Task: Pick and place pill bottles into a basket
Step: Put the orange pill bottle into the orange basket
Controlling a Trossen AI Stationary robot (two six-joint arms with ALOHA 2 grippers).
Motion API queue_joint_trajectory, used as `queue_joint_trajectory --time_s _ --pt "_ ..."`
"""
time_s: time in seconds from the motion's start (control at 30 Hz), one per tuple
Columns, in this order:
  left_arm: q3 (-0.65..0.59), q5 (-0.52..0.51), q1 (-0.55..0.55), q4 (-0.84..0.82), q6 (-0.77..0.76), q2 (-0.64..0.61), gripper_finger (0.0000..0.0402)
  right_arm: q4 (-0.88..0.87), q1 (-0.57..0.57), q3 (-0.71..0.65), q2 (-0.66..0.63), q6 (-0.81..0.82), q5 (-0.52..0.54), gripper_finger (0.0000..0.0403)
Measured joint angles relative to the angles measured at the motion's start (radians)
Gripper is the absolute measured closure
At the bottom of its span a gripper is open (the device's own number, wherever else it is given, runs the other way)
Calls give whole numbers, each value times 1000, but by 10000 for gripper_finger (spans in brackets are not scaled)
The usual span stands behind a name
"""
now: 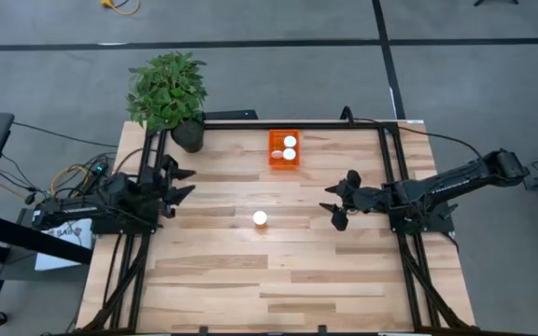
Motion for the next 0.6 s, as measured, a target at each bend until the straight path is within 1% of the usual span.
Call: queue_joint_trajectory --time_s 0.07,0.13,0.27,0.33,0.43,0.6 --pt "4 12 0 62 -55 -1 193 0 0 0 0 -16 1 154" --pt "28 25 0 43 -76 11 193 0 0 0 0 -30 1 154" --pt "103 80 -4 52 -76 107 193 -12 0 0 0 -31 1 154" --pt "121 74 -12 30 -76 195 193 -38 0 0 0 -31 1 154" --pt "131 33 -30 22 -75 362 193 -62 0 0 0 -17 1 154" --pt "133 26 -67 139 -58 624 193 -63 5 0 0 -4 1 154"
